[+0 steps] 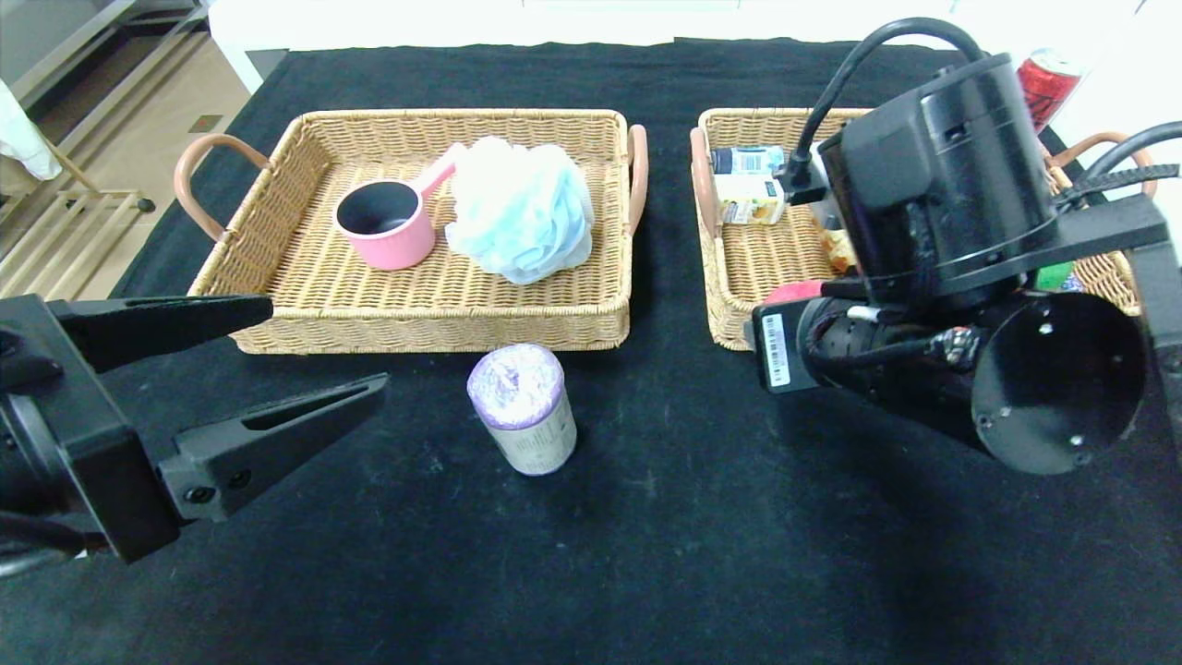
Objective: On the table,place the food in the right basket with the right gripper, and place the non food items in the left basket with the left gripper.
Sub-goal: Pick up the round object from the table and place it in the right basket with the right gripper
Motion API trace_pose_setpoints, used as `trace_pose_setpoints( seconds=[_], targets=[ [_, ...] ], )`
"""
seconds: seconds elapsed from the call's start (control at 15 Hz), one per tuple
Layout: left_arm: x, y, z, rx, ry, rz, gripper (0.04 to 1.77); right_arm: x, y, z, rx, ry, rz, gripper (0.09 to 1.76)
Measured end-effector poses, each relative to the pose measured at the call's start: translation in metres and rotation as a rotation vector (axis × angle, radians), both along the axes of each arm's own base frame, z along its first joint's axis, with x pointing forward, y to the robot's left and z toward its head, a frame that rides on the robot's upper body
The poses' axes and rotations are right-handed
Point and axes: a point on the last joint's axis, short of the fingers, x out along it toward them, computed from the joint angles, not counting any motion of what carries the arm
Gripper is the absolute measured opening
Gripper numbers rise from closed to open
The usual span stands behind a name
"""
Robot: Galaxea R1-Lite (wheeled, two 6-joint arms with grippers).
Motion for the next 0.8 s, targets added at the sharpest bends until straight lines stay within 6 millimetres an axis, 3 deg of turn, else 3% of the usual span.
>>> trace_pose_setpoints(
  seconds=[0.4, 0.8],
  targets=[
    [-0.001, 0.0, 0.0, 0.001, -0.002, -0.01, 1.72, 0.023, -0.059, 0.03, -0.023, -0.046, -0.04, 1.12],
    [-0.002, 0.0, 0.0, 0.003, -0.004, -0.013, 1.72, 0.056, -0.095, 0.047, 0.015, -0.186, -0.041, 1.12]
  ],
)
